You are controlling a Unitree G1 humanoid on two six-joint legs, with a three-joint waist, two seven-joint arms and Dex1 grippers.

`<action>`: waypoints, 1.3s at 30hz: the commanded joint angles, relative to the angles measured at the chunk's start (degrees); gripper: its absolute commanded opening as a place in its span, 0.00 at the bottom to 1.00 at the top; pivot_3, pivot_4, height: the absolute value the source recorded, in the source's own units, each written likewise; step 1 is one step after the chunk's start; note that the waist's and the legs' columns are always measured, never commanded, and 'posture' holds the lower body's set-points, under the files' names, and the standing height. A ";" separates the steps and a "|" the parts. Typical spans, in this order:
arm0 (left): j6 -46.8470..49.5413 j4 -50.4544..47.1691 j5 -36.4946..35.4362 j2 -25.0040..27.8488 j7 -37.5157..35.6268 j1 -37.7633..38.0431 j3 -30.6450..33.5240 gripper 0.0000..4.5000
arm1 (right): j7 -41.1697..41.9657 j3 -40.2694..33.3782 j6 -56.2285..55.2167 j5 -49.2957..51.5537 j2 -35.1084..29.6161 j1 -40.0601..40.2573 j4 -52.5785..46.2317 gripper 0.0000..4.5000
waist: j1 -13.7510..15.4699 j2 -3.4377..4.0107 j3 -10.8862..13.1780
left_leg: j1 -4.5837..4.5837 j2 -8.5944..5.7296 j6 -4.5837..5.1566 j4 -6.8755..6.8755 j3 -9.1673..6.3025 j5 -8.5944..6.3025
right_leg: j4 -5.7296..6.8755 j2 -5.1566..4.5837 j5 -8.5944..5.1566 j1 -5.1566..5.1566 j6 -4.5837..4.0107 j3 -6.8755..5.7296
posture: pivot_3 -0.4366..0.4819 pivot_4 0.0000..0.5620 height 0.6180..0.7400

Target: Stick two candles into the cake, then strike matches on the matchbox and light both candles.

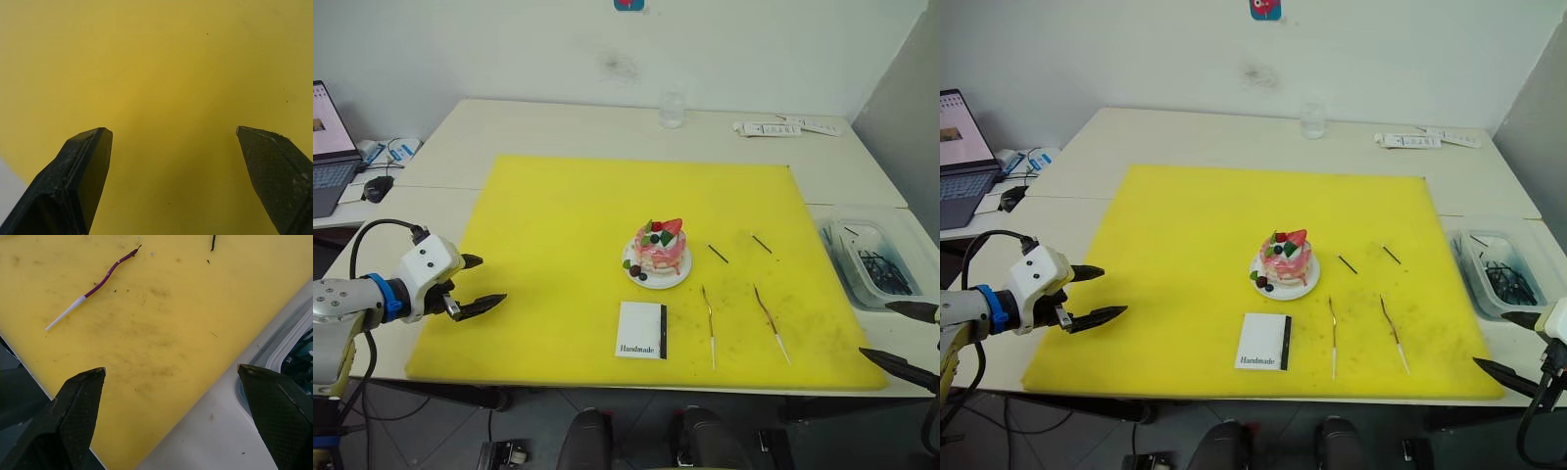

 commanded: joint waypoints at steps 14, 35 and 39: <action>-2.68 2.33 -1.35 -0.10 -2.13 -0.47 2.40 1.00 | -1.54 -1.84 0.37 1.01 1.09 -0.87 -2.68 1.00 | 0.00 0.00 0.00 | 0.00 -0.01 0.00 0.00 0.00 0.00 | 0.00 0.01 0.00 0.00 0.01 -0.01 | 0.48 0.27 0.54; 1.62 -9.75 -9.74 -4.70 -3.53 3.16 3.54 1.00 | -5.22 -0.46 -0.22 3.15 3.92 -5.07 -5.82 1.00 | -0.04 0.00 0.00 | -0.01 0.00 0.00 0.01 0.01 0.00 | 0.00 0.00 0.01 0.01 0.02 0.01 | 0.48 0.27 0.54; 7.39 -21.37 -14.75 -7.20 -1.97 4.36 1.18 1.00 | -7.72 0.14 3.64 6.25 5.50 -4.66 -11.83 1.00 | 0.03 0.01 0.00 | 0.02 -0.01 0.00 0.01 -0.01 0.00 | 0.01 0.00 0.03 0.07 0.06 0.00 | 0.48 0.27 0.54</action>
